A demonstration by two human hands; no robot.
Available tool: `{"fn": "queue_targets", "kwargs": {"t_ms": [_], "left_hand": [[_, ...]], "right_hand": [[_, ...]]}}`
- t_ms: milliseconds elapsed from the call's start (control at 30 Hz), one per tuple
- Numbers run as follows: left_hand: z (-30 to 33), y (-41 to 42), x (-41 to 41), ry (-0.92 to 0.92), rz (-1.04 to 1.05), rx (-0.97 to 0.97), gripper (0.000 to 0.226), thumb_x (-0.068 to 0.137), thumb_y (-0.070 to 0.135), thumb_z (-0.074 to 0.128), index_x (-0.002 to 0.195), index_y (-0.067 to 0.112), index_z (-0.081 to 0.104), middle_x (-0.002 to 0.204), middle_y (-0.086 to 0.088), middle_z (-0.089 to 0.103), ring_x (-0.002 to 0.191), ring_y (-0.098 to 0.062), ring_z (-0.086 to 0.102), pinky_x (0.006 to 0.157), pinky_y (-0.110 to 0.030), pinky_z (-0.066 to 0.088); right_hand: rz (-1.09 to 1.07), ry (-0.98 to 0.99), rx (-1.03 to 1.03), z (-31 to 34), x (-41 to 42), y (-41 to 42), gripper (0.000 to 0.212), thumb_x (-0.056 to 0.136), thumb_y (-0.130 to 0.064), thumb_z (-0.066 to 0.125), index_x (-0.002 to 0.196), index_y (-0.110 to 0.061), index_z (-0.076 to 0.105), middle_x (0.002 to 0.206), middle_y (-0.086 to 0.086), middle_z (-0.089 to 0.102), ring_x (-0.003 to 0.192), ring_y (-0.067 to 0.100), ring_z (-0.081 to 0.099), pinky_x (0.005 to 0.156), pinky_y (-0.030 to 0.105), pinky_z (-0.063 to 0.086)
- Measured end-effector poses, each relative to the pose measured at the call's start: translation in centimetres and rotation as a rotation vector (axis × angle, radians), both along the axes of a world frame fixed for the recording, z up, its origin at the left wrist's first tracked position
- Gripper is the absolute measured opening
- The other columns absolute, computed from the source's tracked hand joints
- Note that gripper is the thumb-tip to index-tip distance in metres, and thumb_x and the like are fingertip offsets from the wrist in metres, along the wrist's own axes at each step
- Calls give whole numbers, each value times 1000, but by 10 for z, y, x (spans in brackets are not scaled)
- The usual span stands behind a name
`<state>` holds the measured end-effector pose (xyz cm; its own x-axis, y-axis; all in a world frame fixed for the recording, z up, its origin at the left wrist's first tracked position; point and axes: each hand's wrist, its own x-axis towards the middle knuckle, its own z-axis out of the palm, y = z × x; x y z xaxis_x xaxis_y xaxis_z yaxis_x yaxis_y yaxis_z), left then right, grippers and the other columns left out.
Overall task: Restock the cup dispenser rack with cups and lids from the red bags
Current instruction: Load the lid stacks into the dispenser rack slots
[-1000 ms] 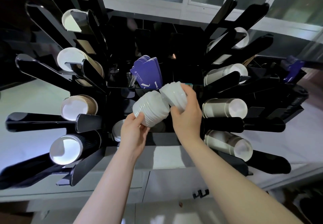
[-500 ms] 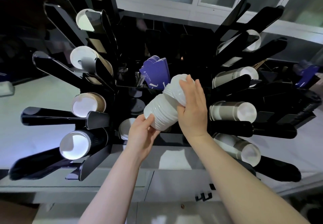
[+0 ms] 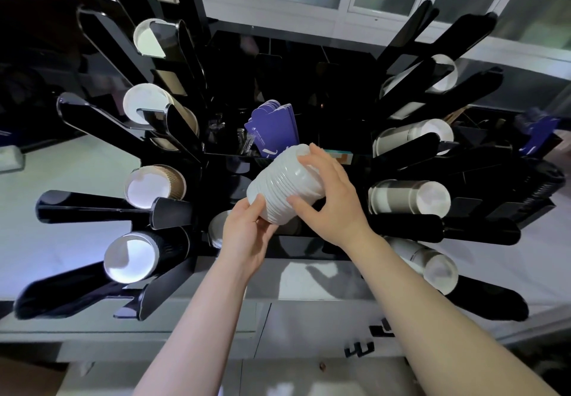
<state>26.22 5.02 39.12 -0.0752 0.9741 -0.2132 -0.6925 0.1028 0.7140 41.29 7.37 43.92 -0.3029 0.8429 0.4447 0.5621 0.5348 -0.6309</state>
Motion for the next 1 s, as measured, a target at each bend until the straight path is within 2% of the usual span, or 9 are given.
{"fn": "queue_targets", "kwargs": {"t_ms": [100,167,300,433,567,700,833,933,1000], "left_hand": [[-1,-2,1,34,6,1,21,99,14,46,111,8,62,98,-3,74,89,-14,70,72,-29,57],[-2,-3,2,67,-15,12,24,98,14,46,116,6,61,108,-8,71,93,-16,68,74,-30,56],[-2,-3,-2,133,29,48,45,97,15,52,139,22,37,129,-5,57,105,-18,65,76,-30,55],[-4,-4,-3,216,-22,111,52,95,20,54,142,25,35,129,2,58,111,-17,62,75,-24,53],[-11,-6,-3,213,-101,130,73,76,19,68,139,27,32,115,-4,69,108,-22,65,78,-26,54],[-8,-5,2,407,-142,135,88,70,18,70,146,23,27,125,-6,61,113,-18,61,93,-32,50],[1,-1,6,715,-126,287,56,79,19,62,133,24,49,125,-6,58,117,-23,55,99,-47,46],[-4,-1,11,722,-110,284,52,85,14,59,134,27,49,128,4,59,118,-12,55,100,-37,46],[-10,-1,15,609,-40,198,60,87,5,60,142,23,40,130,1,57,109,-3,59,89,-24,50]], "right_hand": [[-39,127,-63,10,-5,0,34,71,-30,68,98,-41,51,131,-6,46,125,6,40,99,13,31],[-32,187,-155,15,-6,0,39,65,-27,70,91,-46,49,124,-6,44,116,-4,41,88,1,29],[-6,112,-305,21,4,5,76,64,-29,81,123,-52,39,131,-10,35,113,-6,40,82,5,32],[72,80,-375,21,12,9,79,68,-27,83,132,-44,40,122,-30,42,106,-19,42,77,0,35],[88,29,-425,15,13,9,91,62,-34,85,132,-57,32,135,-14,37,118,1,42,88,15,41],[39,-26,-377,11,13,12,95,59,-34,87,131,-59,30,133,-9,32,117,9,42,82,13,38],[-7,-61,-343,6,15,17,94,59,-31,88,132,-53,32,130,-7,34,114,10,45,78,8,35],[-33,-50,-344,1,14,18,96,58,-32,88,131,-56,30,128,-11,32,113,8,43,76,6,33],[-53,-59,-323,-3,9,18,95,58,-33,86,129,-58,28,125,-15,29,110,5,41,74,5,31]]}}
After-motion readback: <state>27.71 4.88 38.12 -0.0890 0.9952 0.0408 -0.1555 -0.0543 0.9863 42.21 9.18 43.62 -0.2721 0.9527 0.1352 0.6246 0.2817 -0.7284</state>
